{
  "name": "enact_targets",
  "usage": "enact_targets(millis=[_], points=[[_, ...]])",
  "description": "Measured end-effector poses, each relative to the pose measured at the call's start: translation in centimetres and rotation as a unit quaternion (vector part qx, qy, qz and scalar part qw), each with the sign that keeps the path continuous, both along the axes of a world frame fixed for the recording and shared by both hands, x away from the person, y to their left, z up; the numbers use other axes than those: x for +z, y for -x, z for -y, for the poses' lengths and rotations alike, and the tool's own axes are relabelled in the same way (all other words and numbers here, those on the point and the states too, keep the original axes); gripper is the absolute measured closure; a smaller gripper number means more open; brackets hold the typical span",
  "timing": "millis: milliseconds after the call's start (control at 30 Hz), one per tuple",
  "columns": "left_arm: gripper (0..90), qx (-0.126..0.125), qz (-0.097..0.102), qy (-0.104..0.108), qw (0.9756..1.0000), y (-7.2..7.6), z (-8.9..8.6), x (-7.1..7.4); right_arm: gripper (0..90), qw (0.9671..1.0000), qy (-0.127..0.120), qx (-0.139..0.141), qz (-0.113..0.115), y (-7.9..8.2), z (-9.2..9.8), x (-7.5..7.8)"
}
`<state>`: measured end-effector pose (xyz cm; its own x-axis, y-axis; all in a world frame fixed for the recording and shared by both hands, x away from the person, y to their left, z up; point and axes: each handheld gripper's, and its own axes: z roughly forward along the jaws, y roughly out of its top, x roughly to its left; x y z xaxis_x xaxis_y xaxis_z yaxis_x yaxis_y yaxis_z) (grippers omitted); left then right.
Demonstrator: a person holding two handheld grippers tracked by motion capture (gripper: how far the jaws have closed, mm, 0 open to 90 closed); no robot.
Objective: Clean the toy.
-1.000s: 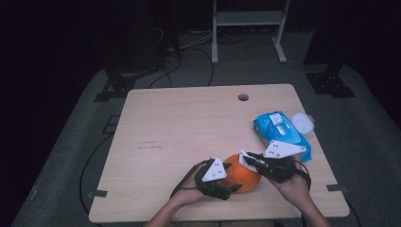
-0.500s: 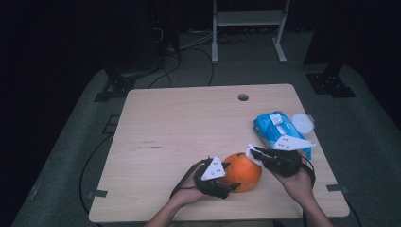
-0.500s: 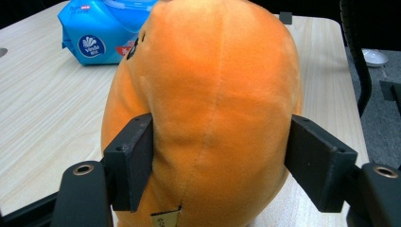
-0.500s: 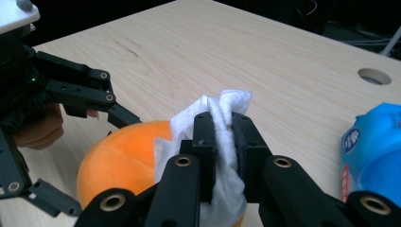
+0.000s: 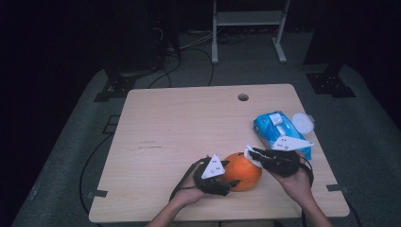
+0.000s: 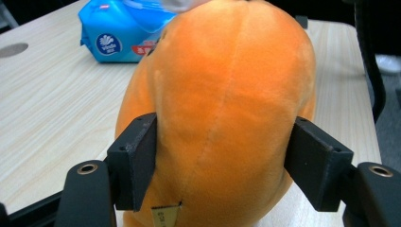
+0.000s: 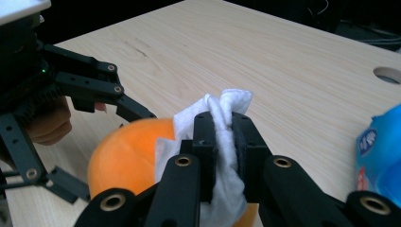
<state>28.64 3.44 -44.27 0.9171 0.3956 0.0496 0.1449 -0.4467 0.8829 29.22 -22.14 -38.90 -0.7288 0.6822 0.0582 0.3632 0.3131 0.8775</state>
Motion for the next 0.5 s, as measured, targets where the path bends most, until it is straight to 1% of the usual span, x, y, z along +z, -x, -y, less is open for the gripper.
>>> enact_targets(millis=[67,100,167,233,267,333,433,467,500], points=[[30.7,0.003,-0.008,0.007,0.9999,-0.2,-0.2,0.0,80.6,1.0000,-0.001,-0.006,-0.004,-0.1,0.6,-0.2],[30.7,0.006,-0.015,0.013,0.9998,-0.4,-0.4,0.0,80.6,1.0000,0.000,-0.008,-0.003,-0.1,0.8,-0.2],[30.7,0.017,-0.034,0.027,0.9989,-0.8,-0.9,0.0,80.6,0.9998,0.004,-0.018,-0.008,-0.1,1.4,-0.3],[30.6,0.024,-0.049,0.040,0.9977,-1.2,-1.3,-0.1,80.6,0.9997,-0.002,-0.020,-0.016,-0.1,1.8,-0.4],[30.5,0.026,-0.053,0.043,0.9973,-1.4,-1.3,-0.1,80.6,0.9997,-0.004,-0.018,-0.016,-0.1,1.8,-0.5],[30.0,0.028,-0.055,0.044,0.9971,-1.4,-1.3,-0.2,80.7,0.9999,-0.002,-0.010,-0.012,0.2,1.3,-0.2],[29.1,0.034,-0.056,0.041,0.9970,-1.2,-1.1,-0.2,80.7,1.0000,0.000,0.009,0.003,0.7,0.2,0.5],[29.0,0.035,-0.055,0.037,0.9972,-1.2,-0.9,-0.1,80.7,0.9999,-0.001,0.013,0.006,0.9,-0.1,0.6],[28.9,0.037,-0.053,0.035,0.9973,-1.1,-0.8,-0.1,80.7,0.9997,-0.002,0.024,0.010,1.2,-0.6,0.9]])
